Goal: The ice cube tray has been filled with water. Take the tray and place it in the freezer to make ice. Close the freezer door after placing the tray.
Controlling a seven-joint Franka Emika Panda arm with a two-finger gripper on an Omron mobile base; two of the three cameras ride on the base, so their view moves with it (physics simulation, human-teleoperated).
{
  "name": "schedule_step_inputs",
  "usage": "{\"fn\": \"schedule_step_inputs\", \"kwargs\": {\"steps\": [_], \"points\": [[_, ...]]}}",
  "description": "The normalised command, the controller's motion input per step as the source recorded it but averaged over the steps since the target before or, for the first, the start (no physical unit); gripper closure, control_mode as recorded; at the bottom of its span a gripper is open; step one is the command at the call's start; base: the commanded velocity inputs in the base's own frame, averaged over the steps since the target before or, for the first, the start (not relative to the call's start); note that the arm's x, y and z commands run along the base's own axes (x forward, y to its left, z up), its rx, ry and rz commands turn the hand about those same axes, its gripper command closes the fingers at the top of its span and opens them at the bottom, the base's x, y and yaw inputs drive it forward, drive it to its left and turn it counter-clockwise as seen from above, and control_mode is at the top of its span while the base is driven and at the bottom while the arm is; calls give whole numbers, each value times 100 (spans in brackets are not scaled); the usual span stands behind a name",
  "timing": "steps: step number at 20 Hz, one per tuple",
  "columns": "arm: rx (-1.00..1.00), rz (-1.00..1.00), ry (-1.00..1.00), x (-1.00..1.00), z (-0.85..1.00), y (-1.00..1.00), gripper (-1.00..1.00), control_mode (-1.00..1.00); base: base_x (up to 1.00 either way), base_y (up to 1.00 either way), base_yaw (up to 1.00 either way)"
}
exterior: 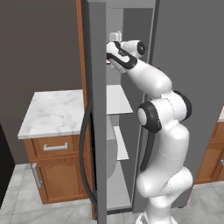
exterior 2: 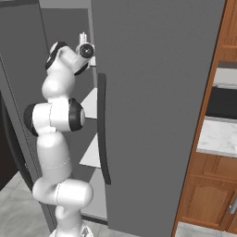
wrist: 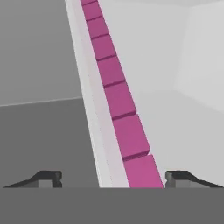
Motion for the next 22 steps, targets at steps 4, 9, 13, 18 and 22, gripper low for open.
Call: {"fn": "schedule_step_inputs", "kwargs": {"steps": [4,9,13,18,22], "points": [[0,0,5,-62,-7,0,-100,-100,0,0,0],[0,-4,9,-95,-5,0,-100,-100,0,0,0],[0,-7,1,-94,-2,-16,-100,-100,0,0,0],[0,-10,0,-40,37,-21,-100,-100,0,0,0],[0,-9,0,-48,45,-16,-100,-100,0,0,0]]}}
